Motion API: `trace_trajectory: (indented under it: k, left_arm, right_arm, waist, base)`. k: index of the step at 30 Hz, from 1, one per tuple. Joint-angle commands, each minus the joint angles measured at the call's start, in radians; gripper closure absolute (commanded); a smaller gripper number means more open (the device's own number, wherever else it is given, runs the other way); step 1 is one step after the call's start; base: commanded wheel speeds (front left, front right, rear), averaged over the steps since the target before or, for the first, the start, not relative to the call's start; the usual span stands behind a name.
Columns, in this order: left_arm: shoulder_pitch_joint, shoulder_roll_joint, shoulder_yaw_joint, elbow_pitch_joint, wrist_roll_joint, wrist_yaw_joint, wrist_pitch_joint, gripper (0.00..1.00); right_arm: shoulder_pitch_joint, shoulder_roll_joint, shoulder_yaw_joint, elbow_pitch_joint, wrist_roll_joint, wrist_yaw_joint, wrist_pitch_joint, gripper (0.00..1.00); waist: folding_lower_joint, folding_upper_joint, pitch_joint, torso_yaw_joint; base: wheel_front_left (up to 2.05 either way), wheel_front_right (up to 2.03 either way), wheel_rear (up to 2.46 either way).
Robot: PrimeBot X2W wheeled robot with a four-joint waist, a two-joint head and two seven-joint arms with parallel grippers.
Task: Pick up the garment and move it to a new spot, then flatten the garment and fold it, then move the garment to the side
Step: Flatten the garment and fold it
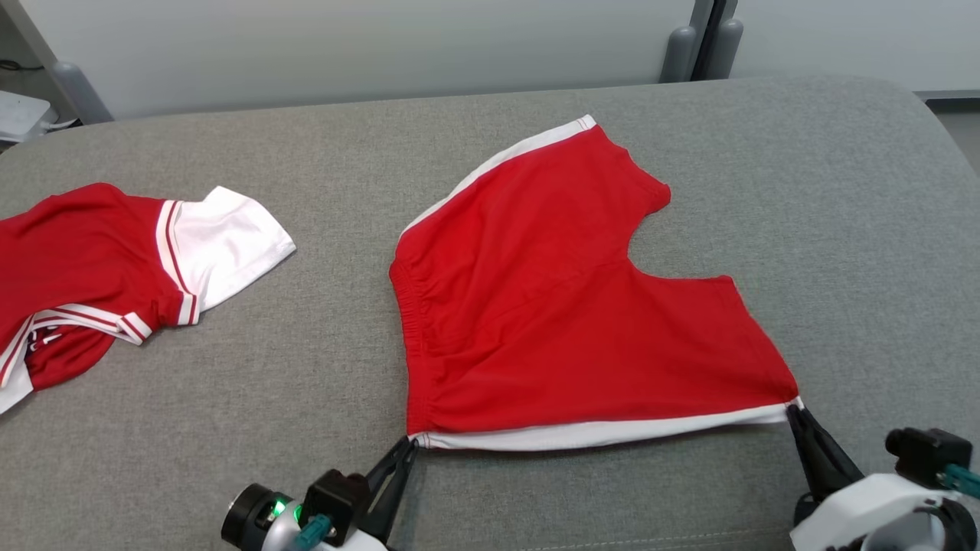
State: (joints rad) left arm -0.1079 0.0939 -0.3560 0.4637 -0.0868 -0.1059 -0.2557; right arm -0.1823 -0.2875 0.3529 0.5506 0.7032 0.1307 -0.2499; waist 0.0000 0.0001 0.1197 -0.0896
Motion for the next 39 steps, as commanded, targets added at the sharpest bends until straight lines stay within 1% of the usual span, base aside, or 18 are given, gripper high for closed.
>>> trace_trajectory:
  k: [1, 8, 11, 15, 19, 21, 23, 26, 29, 32, 33, 39]
  left_arm:
    - [0.001, 0.019, 0.023, -0.032, 0.015, -0.004, -0.006, 1.0]
    - [0.07, 0.06, -0.018, -0.165, -0.015, -0.017, 0.004, 1.0]
    - [0.097, 0.094, -0.051, -0.272, -0.016, -0.02, 0.022, 1.0]
    - [0.153, 0.136, -0.077, -0.431, -0.03, -0.022, 0.077, 1.0]
    - [0.207, 0.163, -0.09, -0.562, -0.076, -0.023, 0.169, 1.0]
    - [0.217, 0.163, -0.097, -0.612, -0.12, -0.023, 0.201, 1.0]
    - [0.212, 0.158, -0.102, -0.636, -0.167, -0.024, 0.201, 1.0]
    - [0.184, 0.139, -0.118, -0.617, -0.249, -0.024, 0.19, 1.0]
    - [0.128, 0.124, -0.137, -0.57, -0.333, -0.024, 0.172, 1.0]
    - [0.068, 0.109, -0.13, -0.511, -0.402, -0.024, 0.165, 1.0]
    - [0.068, 0.109, -0.13, -0.511, -0.402, -0.024, 0.165, 1.0]
    - [-0.051, 0.077, -0.089, -0.386, -0.465, -0.024, 0.174, 1.0]
  right_arm:
    - [0.03, -0.023, 0.0, -0.041, -0.014, 0.0, -0.012, 1.0]
    - [0.148, -0.051, -0.078, -0.192, -0.056, 0.0, -0.012, 1.0]
    - [0.202, -0.067, -0.115, -0.254, -0.061, 0.0, -0.012, 1.0]
    - [0.299, -0.088, -0.185, -0.356, -0.067, 0.0, -0.012, 1.0]
    - [0.397, -0.097, -0.25, -0.449, -0.063, 0.0, -0.012, 1.0]
    - [0.415, -0.098, -0.255, -0.477, -0.045, 0.0, -0.012, 1.0]
    - [0.396, -0.108, -0.239, -0.492, -0.031, 0.0, -0.009, 1.0]
    - [0.32, -0.109, -0.216, -0.469, -0.026, 0.0, 0.007, 1.0]
    - [0.211, -0.099, -0.191, -0.41, -0.041, 0.0, 0.029, 1.0]
    - [0.086, -0.084, -0.187, -0.335, -0.059, 0.0, 0.039, 1.0]
    - [0.086, -0.084, -0.187, -0.335, -0.059, 0.0, 0.039, 1.0]
    - [-0.166, -0.055, -0.169, -0.151, -0.084, 0.0, 0.066, 1.0]
  waist:
    - [0.0, -0.0001, -0.005, -0.003]
    - [0.0, -0.0001, -0.016, -0.01]
    - [0.0, -0.0001, -0.02, -0.004]
    - [0.0, -0.0001, -0.024, 0.007]
    - [0.0, -0.0001, -0.018, 0.014]
    - [0.0, -0.0001, -0.011, 0.014]
    - [0.0, -0.0001, -0.002, 0.013]
    - [0.0, -0.0001, 0.014, 0.016]
    - [0.0, -0.0001, 0.036, 0.026]
    - [0.0, -0.0001, 0.058, 0.039]
    - [0.0, -0.0001, 0.058, 0.039]
    - [0.0, -0.0001, 0.101, 0.071]
  base:
    - [0.0, 0.0, 0.0]
    - [0.0, 0.0, 0.0]
    - [0.0, 0.0, 0.0]
    - [0.0, 0.0, 0.0]
    - [0.0, 0.0, 0.0]
    - [0.0, 0.0, 0.0]
    - [0.0, 0.0, 0.0]
    - [0.0, 0.0, 0.0]
    - [0.0, 0.0, 0.0]
    - [0.0, 0.0, 0.0]
    - [0.0, 0.0, 0.0]
    - [0.0, 0.0, 0.0]
